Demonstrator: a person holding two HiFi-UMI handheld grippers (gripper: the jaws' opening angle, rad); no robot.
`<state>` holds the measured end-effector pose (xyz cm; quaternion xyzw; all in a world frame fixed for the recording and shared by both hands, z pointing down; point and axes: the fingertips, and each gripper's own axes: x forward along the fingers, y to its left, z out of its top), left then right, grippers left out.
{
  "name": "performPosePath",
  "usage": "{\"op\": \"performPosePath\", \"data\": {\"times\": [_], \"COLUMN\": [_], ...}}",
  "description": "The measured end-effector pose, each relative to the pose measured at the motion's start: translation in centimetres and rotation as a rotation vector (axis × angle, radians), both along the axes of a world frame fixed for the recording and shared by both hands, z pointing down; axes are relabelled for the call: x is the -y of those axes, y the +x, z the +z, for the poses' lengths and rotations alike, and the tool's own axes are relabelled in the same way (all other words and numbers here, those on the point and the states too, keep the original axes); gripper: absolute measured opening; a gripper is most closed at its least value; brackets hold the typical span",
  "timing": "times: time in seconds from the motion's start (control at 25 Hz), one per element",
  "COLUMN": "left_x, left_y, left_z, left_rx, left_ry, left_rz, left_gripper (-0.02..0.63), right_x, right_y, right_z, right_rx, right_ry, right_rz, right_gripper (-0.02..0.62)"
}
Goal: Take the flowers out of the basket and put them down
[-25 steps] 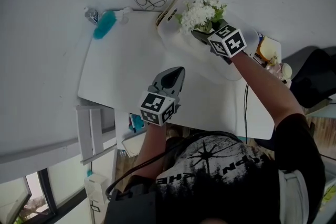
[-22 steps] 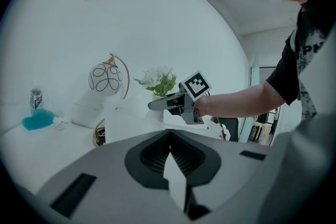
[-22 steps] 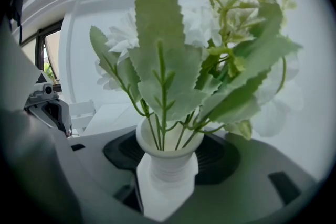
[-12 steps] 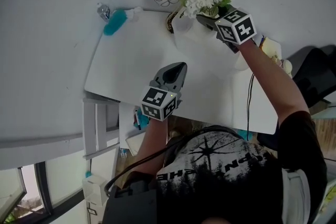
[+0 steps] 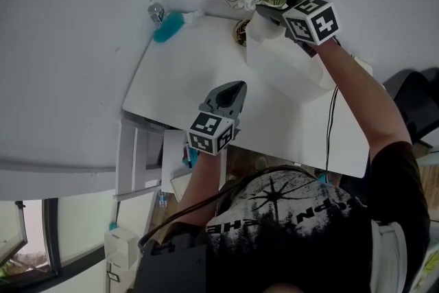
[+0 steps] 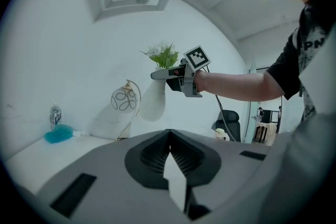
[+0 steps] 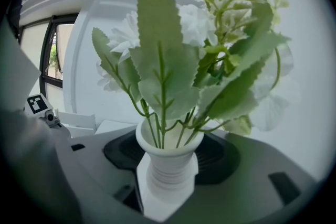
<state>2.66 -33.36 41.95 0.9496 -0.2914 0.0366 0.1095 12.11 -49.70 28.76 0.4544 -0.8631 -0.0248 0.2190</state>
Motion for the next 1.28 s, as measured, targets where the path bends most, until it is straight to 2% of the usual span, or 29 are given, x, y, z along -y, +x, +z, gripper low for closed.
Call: {"op": "performPosePath", "data": {"times": [0.28,0.48,0.88,1.28], "left_x": [-0.9,-1.3,-2.4,-2.1], "left_y": [-2.5,-5.9,-11.4,-15.2], "left_z": [-0.7,-1.0,0.4,2.9], "left_rx": [0.011,0.007,0.034,0.071], "left_ry": [0.030,0.025,-0.006,-0.037], "left_rz": [-0.047,-0.084,-0.162,-0.175], "left_gripper": [0.011,0.011,0.011,0.011], "right_x": [-1.4,-1.9,-3.2,-4.5], "right_y": [-5.5,-10.4,-17.1,-21.0], "right_z": [-2.3,-1.2,5.6,13.9], "right_rx": [0.014,0.012,0.033,0.044], "right_ry": [0.031,0.011,-0.057,-0.115], "right_rz": [-0.098,-0.155,-0.230,-0.255], "right_gripper": [0.272,0.272,0.273,0.273]}}
